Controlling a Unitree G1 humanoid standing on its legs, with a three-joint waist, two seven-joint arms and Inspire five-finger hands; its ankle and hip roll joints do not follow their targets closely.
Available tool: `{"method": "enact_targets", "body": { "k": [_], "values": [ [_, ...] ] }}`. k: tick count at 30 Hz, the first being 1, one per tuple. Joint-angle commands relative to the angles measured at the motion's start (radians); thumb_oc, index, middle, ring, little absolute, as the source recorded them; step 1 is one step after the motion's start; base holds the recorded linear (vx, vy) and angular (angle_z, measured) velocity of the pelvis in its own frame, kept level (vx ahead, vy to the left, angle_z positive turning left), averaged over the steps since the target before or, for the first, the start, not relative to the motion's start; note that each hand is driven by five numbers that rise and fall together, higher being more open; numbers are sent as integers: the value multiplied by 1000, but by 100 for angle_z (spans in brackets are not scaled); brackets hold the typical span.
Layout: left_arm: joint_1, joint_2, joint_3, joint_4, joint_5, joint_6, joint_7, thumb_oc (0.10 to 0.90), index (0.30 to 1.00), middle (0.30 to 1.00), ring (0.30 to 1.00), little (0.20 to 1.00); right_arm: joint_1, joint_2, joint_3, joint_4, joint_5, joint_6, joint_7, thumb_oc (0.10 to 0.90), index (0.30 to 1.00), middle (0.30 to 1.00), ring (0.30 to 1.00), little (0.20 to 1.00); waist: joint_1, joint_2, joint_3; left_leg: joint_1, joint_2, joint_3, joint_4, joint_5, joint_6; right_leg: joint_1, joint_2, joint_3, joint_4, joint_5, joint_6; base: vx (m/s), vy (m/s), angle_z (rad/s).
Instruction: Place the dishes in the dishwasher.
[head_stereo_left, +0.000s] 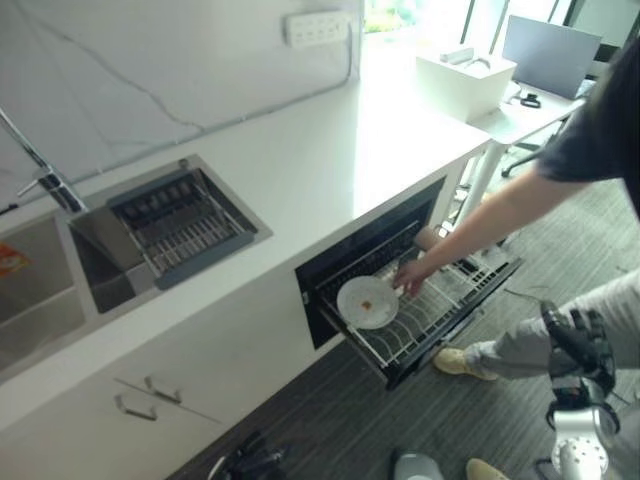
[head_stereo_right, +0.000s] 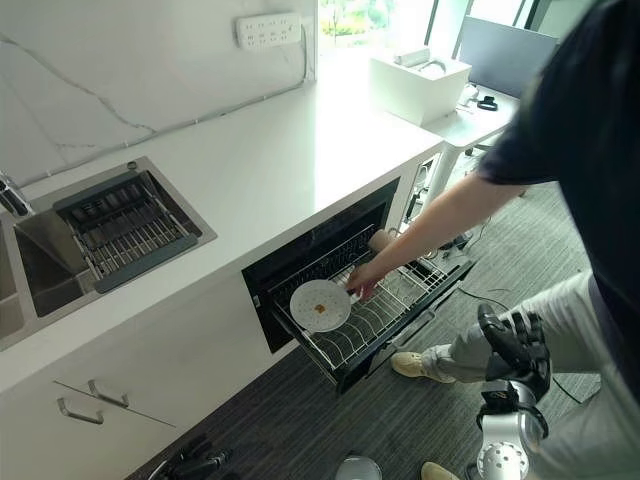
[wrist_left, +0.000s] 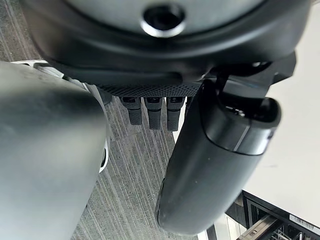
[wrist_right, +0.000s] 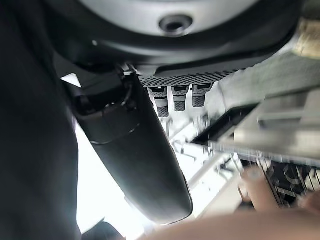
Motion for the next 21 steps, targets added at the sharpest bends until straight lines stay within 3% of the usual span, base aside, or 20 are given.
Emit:
{"method": "enact_targets", "body": {
  "k": [1, 6, 10, 15, 16, 19, 21],
  "values": [
    [-22, 32, 8, -15, 25, -56, -29, 800, 900, 900, 900, 900, -104, -39, -59, -45, 119, -46, -3, 800, 900, 900, 900, 900, 17, -12, 26, 30, -4, 26, 128, -174, -9, 48, 54, -79, -18, -60, 3, 9, -31, 2],
    [-26, 45, 5, 16, 39, -38, -37, 800, 900, 900, 900, 900, -107, -36, -64, 100, 237, -26, 6, 800, 900, 900, 900, 900, 40, -4, 19, 17, -14, 1, 128, -171, -14, 57, 54, -98, -18, -66, -1, 11, -42, 16],
    [-19, 46, 5, 23, 37, -32, -36, 800, 900, 900, 900, 900, -110, -30, -50, 124, 233, -20, 23, 800, 900, 900, 900, 900, 53, -3, 18, 11, -20, -13, 128, -170, -14, 61, 49, -113, -18, -66, -1, 1, -23, 19],
    [-7, 41, 9, 3, 36, -24, -26, 800, 900, 900, 900, 900, -118, -29, -35, 72, 168, -16, 31, 800, 900, 900, 900, 900, 65, -5, 19, 7, -28, -30, 128, -171, -11, 66, 47, -121, -18, -66, -1, 16, -2, 10],
    [-2, 32, 14, -19, 33, -14, -11, 800, 900, 900, 900, 900, -122, -27, -20, -24, 60, -45, 3, 800, 900, 900, 900, 900, 70, -6, 23, 4, -33, -39, 128, -171, -7, 68, 46, -123, -18, -67, -2, 27, 10, 8],
    [8, 26, 22, -34, 35, -9, -1, 800, 900, 900, 900, 900, -122, -25, -22, -114, 15, -68, -13, 800, 900, 900, 900, 900, 71, -7, 24, 3, -35, -42, 128, -172, -4, 68, 45, -123, -18, -67, -2, 20, 15, 7],
    [16, 17, 31, -38, 34, -11, 6, 800, 900, 900, 900, 900, -123, -20, -20, -198, -63, -120, -40, 800, 900, 900, 900, 900, 72, -9, 25, 2, -36, -42, 128, -174, -1, 67, 42, -123, -18, -66, 0, 18, 28, 6]
  ]
}}
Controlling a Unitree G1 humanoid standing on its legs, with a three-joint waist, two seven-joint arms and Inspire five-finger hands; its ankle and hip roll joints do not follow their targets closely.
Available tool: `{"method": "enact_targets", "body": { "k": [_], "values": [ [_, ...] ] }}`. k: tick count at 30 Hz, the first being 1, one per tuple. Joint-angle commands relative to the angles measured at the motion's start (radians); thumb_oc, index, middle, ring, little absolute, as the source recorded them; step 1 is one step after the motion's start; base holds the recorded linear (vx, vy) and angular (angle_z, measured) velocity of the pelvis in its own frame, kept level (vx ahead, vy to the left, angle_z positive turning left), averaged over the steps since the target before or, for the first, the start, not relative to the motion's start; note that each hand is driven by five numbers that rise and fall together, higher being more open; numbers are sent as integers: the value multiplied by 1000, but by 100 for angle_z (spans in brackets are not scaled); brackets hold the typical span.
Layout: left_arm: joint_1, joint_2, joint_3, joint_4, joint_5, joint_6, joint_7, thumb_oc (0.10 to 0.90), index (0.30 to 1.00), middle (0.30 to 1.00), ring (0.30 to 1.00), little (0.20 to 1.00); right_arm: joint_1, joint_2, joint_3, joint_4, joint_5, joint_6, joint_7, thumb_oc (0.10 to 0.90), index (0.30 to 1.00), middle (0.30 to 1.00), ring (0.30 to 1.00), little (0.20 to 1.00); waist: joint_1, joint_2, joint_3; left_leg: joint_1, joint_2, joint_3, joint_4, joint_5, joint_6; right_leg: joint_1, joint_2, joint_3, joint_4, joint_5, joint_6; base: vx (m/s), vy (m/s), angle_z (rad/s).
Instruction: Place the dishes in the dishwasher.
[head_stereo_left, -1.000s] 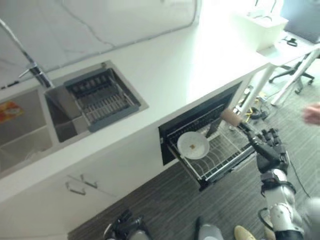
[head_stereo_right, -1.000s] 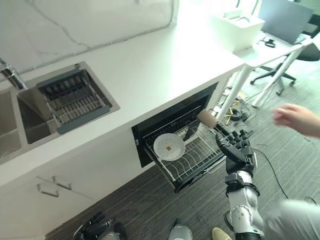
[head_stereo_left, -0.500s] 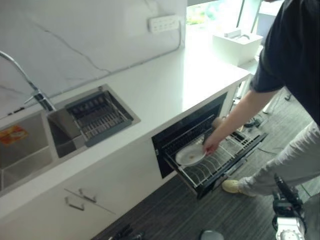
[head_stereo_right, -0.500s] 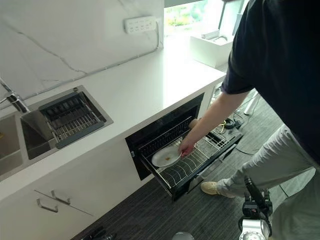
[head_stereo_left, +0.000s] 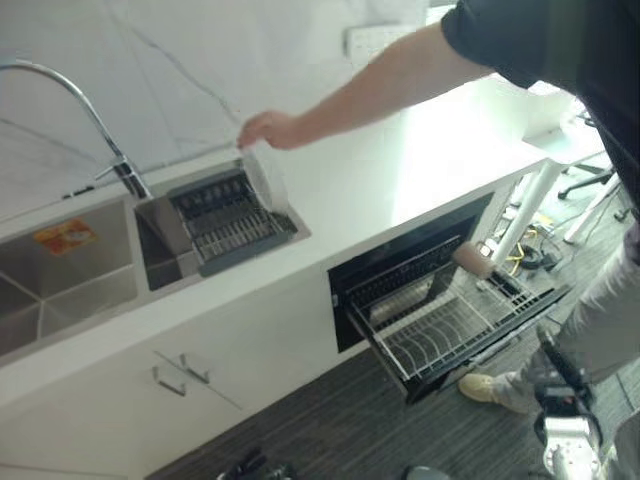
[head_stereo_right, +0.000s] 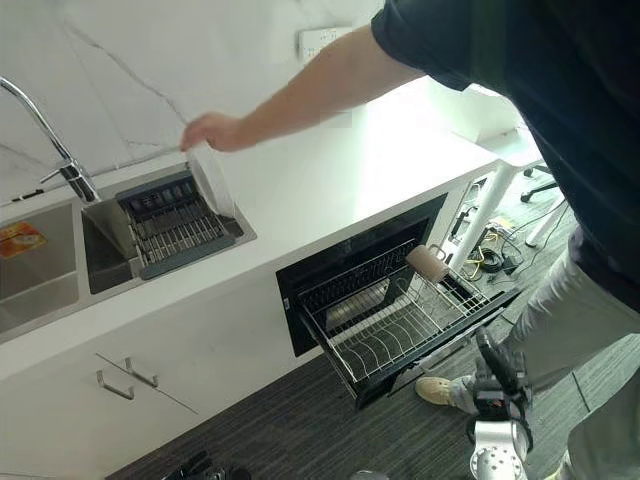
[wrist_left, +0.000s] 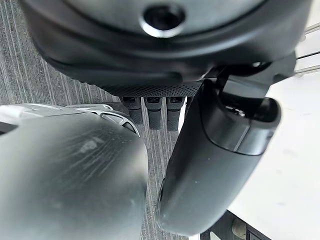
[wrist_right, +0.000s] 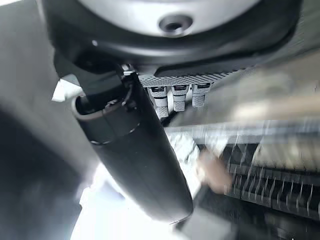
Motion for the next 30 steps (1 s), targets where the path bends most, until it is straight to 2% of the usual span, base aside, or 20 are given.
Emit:
{"method": "enact_targets", "body": {
  "k": [1, 3, 5, 6, 8, 10, 16, 24, 25, 30],
  "values": [
    [-10, 15, 24, -54, 33, -18, 4, 800, 900, 900, 900, 900, -95, -43, -64, -154, -136, -150, -15, 800, 900, 900, 900, 900, -11, -16, 47, 39, -29, 32, 141, -211, 1, 54, 51, -43, -32, -33, 2, 9, 33, 5],
    [-1, 2, 28, -56, 27, -28, 9, 800, 900, 900, 900, 900, -100, -46, -69, -237, -274, -230, -80, 800, 900, 900, 900, 900, -8, -16, 50, 37, -28, 34, 141, -211, 3, 53, 47, -47, -32, -32, 3, 5, 46, 3],
    [3, -6, 34, -55, 22, -37, 10, 800, 900, 900, 900, 900, -93, -41, -60, -292, -337, -233, -84, 800, 900, 900, 900, 900, -7, -17, 50, 36, -29, 36, 141, -212, 5, 53, 44, -49, -32, -32, 5, 7, 52, 0],
    [4, -8, 37, -55, 21, -40, 10, 800, 900, 900, 900, 900, -90, -43, -58, -308, -348, -227, -78, 800, 900, 900, 900, 900, -7, -18, 50, 36, -29, 37, 141, -213, 6, 53, 42, -50, -32, -32, 5, 10, 60, -4],
    [12, -12, 44, -55, 16, -53, 11, 800, 900, 900, 900, 900, -80, -64, -47, -357, -314, -155, 14, 800, 900, 900, 900, 900, 0, -24, 51, 35, -29, 42, 141, -214, 9, 57, 34, -60, -32, -32, 6, 8, 46, -1],
    [11, -10, 48, -47, 16, -62, 7, 800, 900, 900, 900, 900, -81, -77, -37, -378, -319, -116, 72, 800, 900, 900, 900, 900, 7, -29, 50, 35, -31, 41, 141, -215, 10, 61, 30, -67, -32, -33, 6, 8, 22, 5],
    [-3, 7, 53, -28, 14, -75, 1, 800, 900, 900, 900, 900, -105, -140, 0, -422, -352, -31, 210, 800, 900, 900, 900, 900, 42, -42, 44, 31, -44, 22, 141, -221, 11, 77, 15, -92, -32, -33, 11, 13, 13, 14],
    [-19, 26, 53, 6, 22, -82, -10, 800, 900, 900, 900, 900, -177, -192, 68, -423, -394, 19, 290, 800, 900, 900, 900, 900, 102, -49, 40, 22, -67, -18, 141, -225, 14, 105, -2, -131, -32, -35, 12, 21, 9, 28],
    [-22, 31, 57, 20, 24, -80, -13, 800, 900, 900, 900, 900, -202, -207, 91, -420, -398, 27, 312, 800, 900, 900, 900, 900, 120, -49, 37, 19, -73, -31, 141, -224, 15, 114, -8, -145, -32, -37, 12, 22, 20, 34],
    [-24, 33, 61, 51, 35, -86, -13, 800, 900, 900, 900, 900, -242, -226, 128, -408, -430, 25, 333, 800, 900, 900, 900, 900, 149, -50, 34, 17, -83, -52, 141, -223, 17, 132, -18, -169, -32, -38, 12, 26, 17, 27]
  ]
}}
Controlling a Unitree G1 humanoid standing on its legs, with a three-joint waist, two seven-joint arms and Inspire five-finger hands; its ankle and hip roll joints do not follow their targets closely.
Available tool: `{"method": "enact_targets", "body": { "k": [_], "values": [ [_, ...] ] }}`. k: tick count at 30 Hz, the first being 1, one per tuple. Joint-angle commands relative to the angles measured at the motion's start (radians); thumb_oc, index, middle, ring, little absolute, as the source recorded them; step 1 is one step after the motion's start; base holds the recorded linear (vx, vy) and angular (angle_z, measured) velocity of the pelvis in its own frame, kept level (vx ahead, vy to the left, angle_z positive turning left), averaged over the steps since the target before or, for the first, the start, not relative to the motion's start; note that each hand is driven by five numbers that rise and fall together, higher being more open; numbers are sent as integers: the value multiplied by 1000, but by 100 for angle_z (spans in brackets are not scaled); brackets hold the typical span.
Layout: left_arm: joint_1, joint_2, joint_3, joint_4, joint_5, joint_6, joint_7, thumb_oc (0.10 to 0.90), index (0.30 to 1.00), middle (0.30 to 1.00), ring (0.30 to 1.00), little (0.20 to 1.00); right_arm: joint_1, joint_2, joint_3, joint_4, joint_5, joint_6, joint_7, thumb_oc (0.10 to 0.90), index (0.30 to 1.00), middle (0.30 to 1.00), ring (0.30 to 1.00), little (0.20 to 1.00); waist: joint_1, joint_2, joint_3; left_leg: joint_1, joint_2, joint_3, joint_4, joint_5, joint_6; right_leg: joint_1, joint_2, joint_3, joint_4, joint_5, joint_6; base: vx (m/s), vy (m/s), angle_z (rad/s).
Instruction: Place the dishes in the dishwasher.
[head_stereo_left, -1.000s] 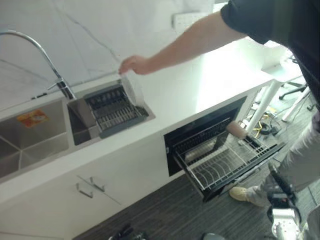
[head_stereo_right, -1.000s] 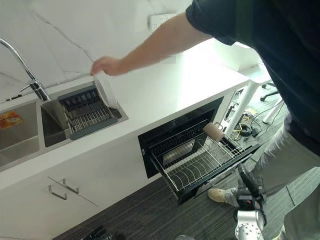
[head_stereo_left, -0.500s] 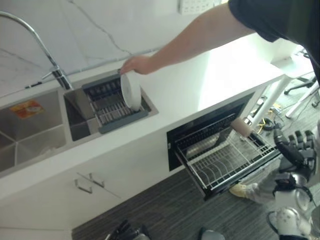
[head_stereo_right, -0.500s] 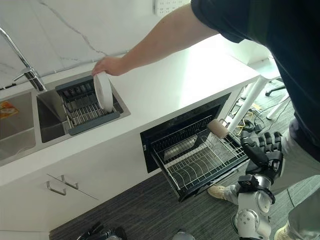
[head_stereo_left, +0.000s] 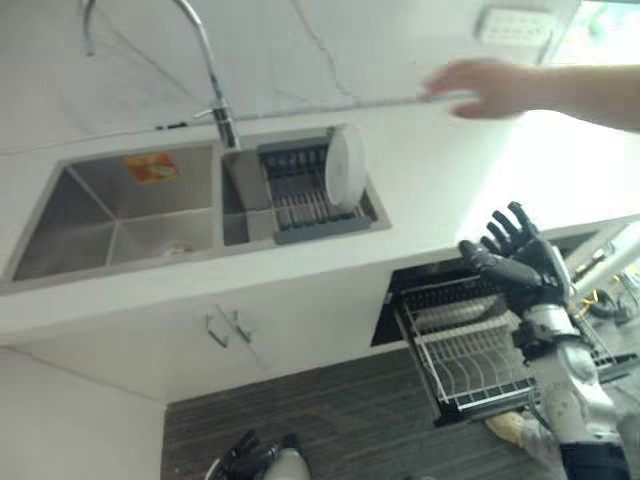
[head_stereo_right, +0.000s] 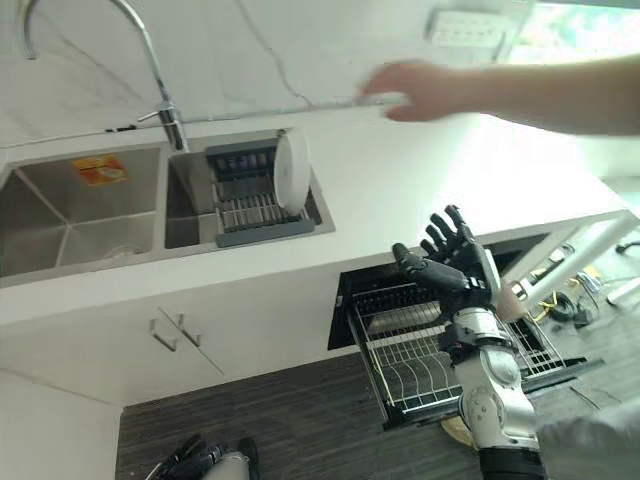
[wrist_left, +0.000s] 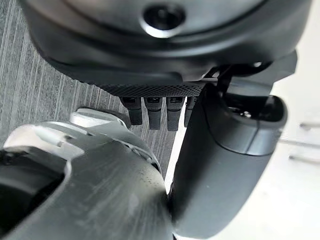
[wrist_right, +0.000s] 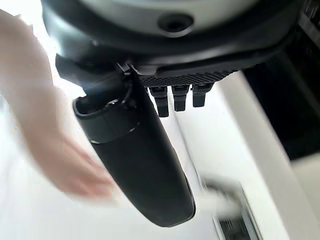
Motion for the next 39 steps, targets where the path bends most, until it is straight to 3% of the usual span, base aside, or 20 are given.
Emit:
{"method": "enact_targets", "body": {
  "k": [1, 7, 15, 21, 39],
  "values": [
    [32, 54, -13, 13, 39, -20, -2, 800, 900, 900, 900, 900, -102, -66, -55, -97, -32, -90, 28, 800, 900, 900, 900, 900, -4, -13, -33, 82, -29, 44, 22, -151, -15, -8, 40, -13, 16, -33, -25, 50, 27, 34],
    [27, 67, -8, 41, 36, -21, -6, 800, 900, 900, 900, 900, -216, -72, -2, -13, -48, -87, -21, 800, 900, 900, 900, 900, 34, -11, -31, 80, -41, 17, 22, -149, -11, 13, 24, -49, 16, -26, -20, 29, 17, 30],
    [2, 84, -30, 54, 37, -15, 2, 800, 900, 900, 900, 900, -393, -92, 47, 142, -90, -100, -192, 800, 900, 900, 900, 900, 71, -9, -25, 80, -58, -9, 22, -149, -2, 32, 12, -75, 16, -12, -11, 22, 14, 15],
    [-9, 95, -56, 64, 36, -11, 1, 800, 900, 900, 900, 900, -477, -120, 41, 228, -43, -113, -266, 800, 900, 900, 900, 900, 90, -9, -25, 80, -66, -21, 22, -151, 1, 34, 2, -87, 16, 0, -2, 6, 14, 9],
    [-34, 142, -119, 61, 39, 20, 8, 800, 900, 900, 900, 900, -702, -243, 121, 588, 45, -63, -246, 800, 900, 900, 900, 900, 126, -12, -30, 81, -76, -37, 22, -150, -5, 31, -11, -111, 16, 14, 5, -1, 0, 2]
  ]
}}
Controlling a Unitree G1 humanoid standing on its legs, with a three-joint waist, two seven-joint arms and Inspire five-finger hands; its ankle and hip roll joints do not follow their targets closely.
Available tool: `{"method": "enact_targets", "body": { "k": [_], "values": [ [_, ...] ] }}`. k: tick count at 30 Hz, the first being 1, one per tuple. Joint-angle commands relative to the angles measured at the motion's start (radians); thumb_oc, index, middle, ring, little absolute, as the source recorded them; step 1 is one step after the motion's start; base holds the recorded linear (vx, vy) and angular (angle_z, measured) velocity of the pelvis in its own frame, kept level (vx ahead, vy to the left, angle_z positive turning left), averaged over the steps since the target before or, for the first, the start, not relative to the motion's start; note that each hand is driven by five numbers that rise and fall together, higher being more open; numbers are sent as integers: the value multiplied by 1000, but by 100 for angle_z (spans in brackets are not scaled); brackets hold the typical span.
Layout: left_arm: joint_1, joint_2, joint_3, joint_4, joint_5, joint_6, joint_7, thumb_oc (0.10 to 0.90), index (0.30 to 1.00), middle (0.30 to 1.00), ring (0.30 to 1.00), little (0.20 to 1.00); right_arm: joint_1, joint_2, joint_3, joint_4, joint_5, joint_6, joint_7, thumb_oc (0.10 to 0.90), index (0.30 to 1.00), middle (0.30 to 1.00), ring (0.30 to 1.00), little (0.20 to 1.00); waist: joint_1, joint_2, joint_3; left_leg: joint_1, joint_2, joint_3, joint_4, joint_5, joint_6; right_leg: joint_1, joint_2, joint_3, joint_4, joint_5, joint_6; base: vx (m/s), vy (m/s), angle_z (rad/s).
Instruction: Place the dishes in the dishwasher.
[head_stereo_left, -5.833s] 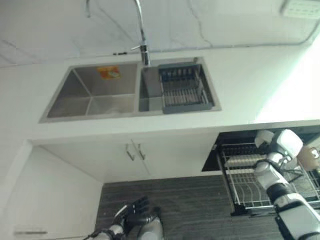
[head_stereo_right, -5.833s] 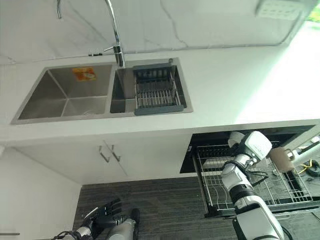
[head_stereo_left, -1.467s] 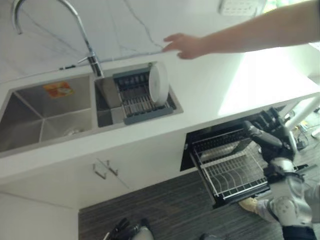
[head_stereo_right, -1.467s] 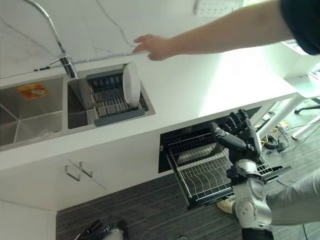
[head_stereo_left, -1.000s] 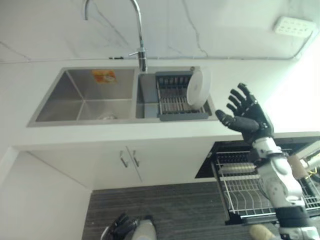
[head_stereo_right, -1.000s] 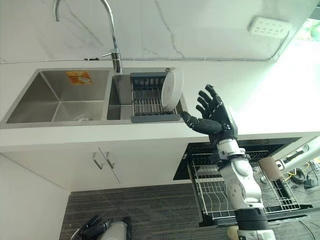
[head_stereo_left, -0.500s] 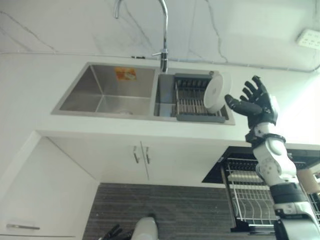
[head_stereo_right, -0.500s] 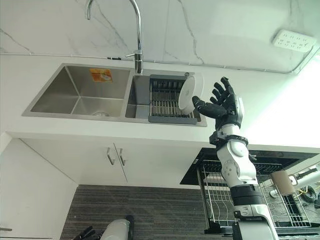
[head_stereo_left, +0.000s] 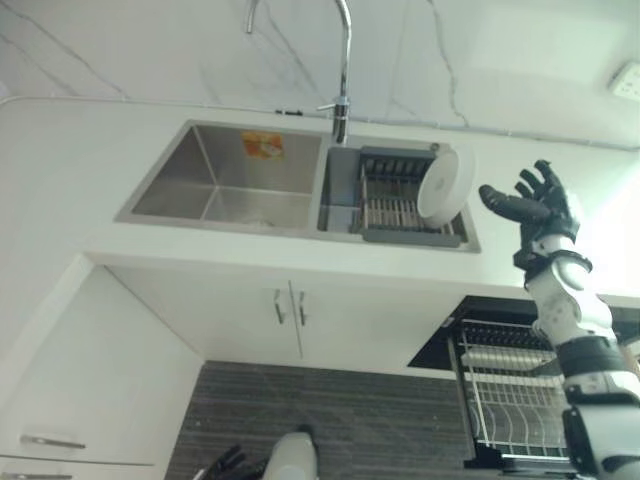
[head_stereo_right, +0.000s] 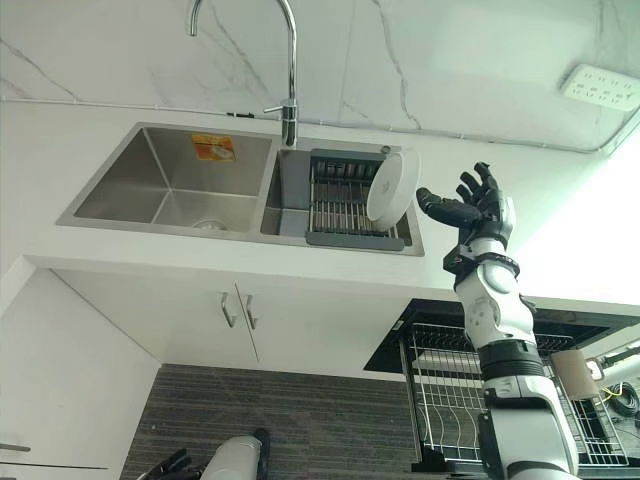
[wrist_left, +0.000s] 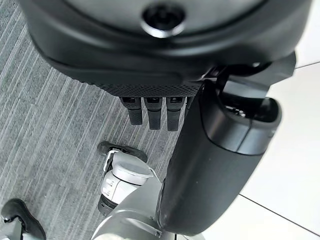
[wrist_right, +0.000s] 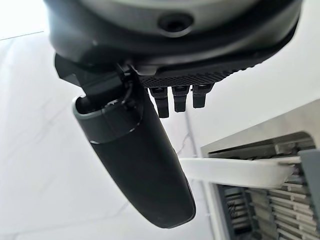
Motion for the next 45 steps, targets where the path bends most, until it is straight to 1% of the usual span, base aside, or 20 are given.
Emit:
{"method": "enact_targets", "body": {
  "k": [1, 4, 10, 11, 13, 14, 15, 18, 19, 20, 21, 22, 32, 45],
  "values": [
    [-14, 44, -39, -25, 13, -2, 3, 800, 900, 900, 900, 900, -150, -120, 12, -26, 30, -75, 23, 800, 900, 900, 900, 900, 18, 11, -30, 152, 2, 25, -66, -117, -70, -45, 49, -5, 20, 5, -34, 0, 0, 0],
    [-9, 49, -47, -45, 12, 17, 8, 800, 900, 900, 900, 900, -180, -133, 28, 23, 55, -57, 36, 800, 900, 900, 900, 900, 27, 13, -29, 151, 0, 20, -66, -115, -72, -42, 47, -10, 20, 6, -33, 13, 11, 8],
    [5, 60, -53, -70, 5, 27, 6, 800, 900, 900, 900, 900, -226, -143, 55, 84, 76, -39, 54, 800, 900, 900, 900, 900, 42, 17, -25, 150, -1, 15, -66, -111, -74, -34, 46, -18, 20, 4, -33, 31, 1, 7],
    [7, 60, -52, -76, 6, 32, 8, 800, 900, 900, 900, 900, -230, -144, 58, 84, 77, -35, 53, 800, 900, 900, 900, 900, 42, 14, -28, 159, -3, -1, -66, -131, -82, -26, 52, 3, 20, -16, -23, 98, -23, 6],
    [8, 63, -55, -83, 5, 36, 6, 800, 900, 900, 900, 900, -241, -146, 64, 96, 82, -35, 63, 800, 900, 900, 900, 900, 45, 16, -27, 160, -4, -2, -66, -131, -82, -25, 52, 2, 20, -16, -23, 9, 5, 5],
    [7, 66, -61, -88, 1, 38, 8, 800, 900, 900, 900, 900, -249, -149, 70, 110, 87, -37, 69, 800, 900, 900, 900, 900, 49, 19, -23, 150, -3, 10, -66, -109, -75, -30, 46, -23, 20, 3, -34, 0, 0, 0],
    [7, 66, -61, -88, 1, 39, 9, 800, 900, 900, 900, 900, -250, -151, 72, 112, 89, -36, 70, 800, 900, 900, 900, 900, 47, 17, -26, 159, -4, -4, -66, -130, -83, -23, 51, -1, 20, -17, -23, 0, 0, 0],
    [11, 70, -62, -99, -2, 45, 8, 800, 900, 900, 900, 900, -260, -159, 75, 126, 102, -27, 74, 800, 900, 900, 900, 900, 51, 18, -25, 159, -5, -7, -66, -129, -83, -20, 51, -3, 20, -17, -23, 14, 2, 4],
    [15, 73, -67, -107, -1, 49, 8, 800, 900, 900, 900, 900, -272, -158, 79, 151, 111, -23, 80, 800, 900, 900, 900, 900, 59, 22, -21, 150, -5, 4, -66, -106, -76, -22, 47, -29, 20, 1, -34, -56, 33, 6],
    [20, 75, -70, -115, -2, 53, 9, 800, 900, 900, 900, 900, -282, -161, 86, 167, 119, -19, 80, 800, 900, 900, 900, 900, 64, 23, -20, 149, -5, 1, -66, -105, -77, -19, 47, -31, 20, 0, -35, 29, 7, 8],
    [21, 76, -71, -116, -4, 54, 10, 800, 900, 900, 900, 900, -284, -162, 87, 173, 121, -18, 84, 800, 900, 900, 900, 900, 63, 20, -24, 158, -7, -14, -66, -126, -84, -12, 52, -9, 20, -20, -23, 110, -25, 12],
    [23, 77, -72, -119, -4, 57, 10, 800, 900, 900, 900, 900, -287, -164, 87, 181, 125, -16, 88, 800, 900, 900, 900, 900, 66, 20, -23, 161, -7, -14, -66, -129, -86, -9, 52, -8, 20, -22, -22, 106, -30, 8],
    [40, 88, -79, -158, -2, 80, 7, 800, 900, 900, 900, 900, -310, -182, 95, 214, 139, 10, 78, 800, 900, 900, 900, 900, 77, 22, -16, 159, -9, -27, -66, -124, -88, -3, 54, -12, 20, -22, -21, 3, 0, 1],
    [47, 89, -89, -159, -5, 85, 8, 800, 900, 900, 900, 900, -350, -205, 126, 263, 136, 35, 80, 800, 900, 900, 900, 900, 91, 16, -11, 155, -9, -34, -66, -118, -92, 7, 54, -21, 20, -23, -20, 9, 2, 0]
  ]
}}
